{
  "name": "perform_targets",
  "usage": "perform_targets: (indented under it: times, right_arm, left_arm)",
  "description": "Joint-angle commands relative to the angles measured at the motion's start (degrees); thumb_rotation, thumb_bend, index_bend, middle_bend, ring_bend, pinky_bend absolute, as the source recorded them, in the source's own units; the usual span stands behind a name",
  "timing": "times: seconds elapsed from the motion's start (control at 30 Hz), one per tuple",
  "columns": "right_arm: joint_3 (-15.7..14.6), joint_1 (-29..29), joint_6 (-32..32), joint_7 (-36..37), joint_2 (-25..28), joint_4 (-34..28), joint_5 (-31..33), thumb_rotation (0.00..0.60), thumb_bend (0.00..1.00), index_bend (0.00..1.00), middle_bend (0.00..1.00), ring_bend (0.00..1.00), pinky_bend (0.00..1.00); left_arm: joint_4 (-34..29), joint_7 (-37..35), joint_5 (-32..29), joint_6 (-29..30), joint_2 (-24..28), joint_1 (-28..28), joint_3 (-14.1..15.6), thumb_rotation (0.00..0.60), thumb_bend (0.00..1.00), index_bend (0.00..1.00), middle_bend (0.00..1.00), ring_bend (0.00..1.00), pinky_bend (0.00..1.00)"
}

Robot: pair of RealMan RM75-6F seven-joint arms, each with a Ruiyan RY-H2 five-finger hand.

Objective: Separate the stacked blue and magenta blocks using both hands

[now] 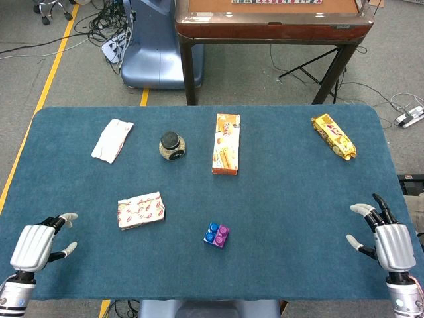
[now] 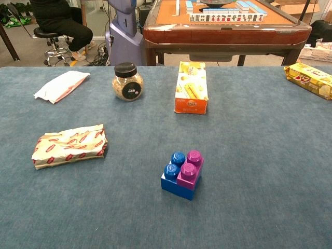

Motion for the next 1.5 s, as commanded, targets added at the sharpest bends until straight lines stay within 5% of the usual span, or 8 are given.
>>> perform_targets:
  times: [0.03, 0.47, 0.77, 0.93, 1.07, 1.5]
  right_arm:
    - [-0.41, -0.17, -0.25, 0.16, -0.11, 0.33, -0.12, 0.600, 0.11, 0.33, 0.34, 0.31, 0.45]
    - [0.07, 3.09, -2.58, -1.47, -0.68, -3.59, -2.62, 0.600, 0.11, 0.33, 0.37, 0.32, 0.47]
    - [-0.83, 6.47, -6.08, -8.54, -2.10, -7.73, -6.21, 0.600, 0.00, 0.34, 0.56, 0.54, 0.65]
    - [-0.39, 8.81, -7.50, -11.69, -3.27, -11.92, -8.31, 0.600, 0.00, 0.54, 0.86, 0.80, 0.85]
    - [-0.56, 10.39, -8.52, -14.07, -4.51, -14.20, -10.34, 0.600, 0.00, 0.68, 0.99, 0.94, 0.95]
    - [-2.10, 13.63, -12.30, -20.46, -10.72, -16.06, -14.09, 0.600, 0.00, 0.83, 1.00, 1.00, 1.00]
  left_arm:
    - [0.10, 0.33, 0.31, 0.07, -0.14, 0.22, 0.42, 0.600, 0.21, 0.38, 0.45, 0.48, 0.69]
    - [-1.13, 1.82, -0.59, -0.99, -1.27, -0.40, -0.06, 0.600, 0.21, 0.38, 0.45, 0.48, 0.69]
    - [-0.65, 2.51, 1.29, -0.60, -1.55, -0.14, 1.24, 0.600, 0.21, 0.38, 0.45, 0.48, 0.69]
    - [-0.61, 2.53, 0.60, -1.18, -1.86, -0.37, 0.99, 0.600, 0.21, 0.38, 0.45, 0.48, 0.69]
    - [-0.68, 2.85, 0.17, -1.46, -2.15, -0.49, 0.81, 0.600, 0.21, 0.38, 0.45, 0.48, 0.69]
    - [0.06, 2.70, -0.41, -2.45, -2.85, -1.00, 0.73, 0.600, 0.21, 0.37, 0.45, 0.48, 0.69]
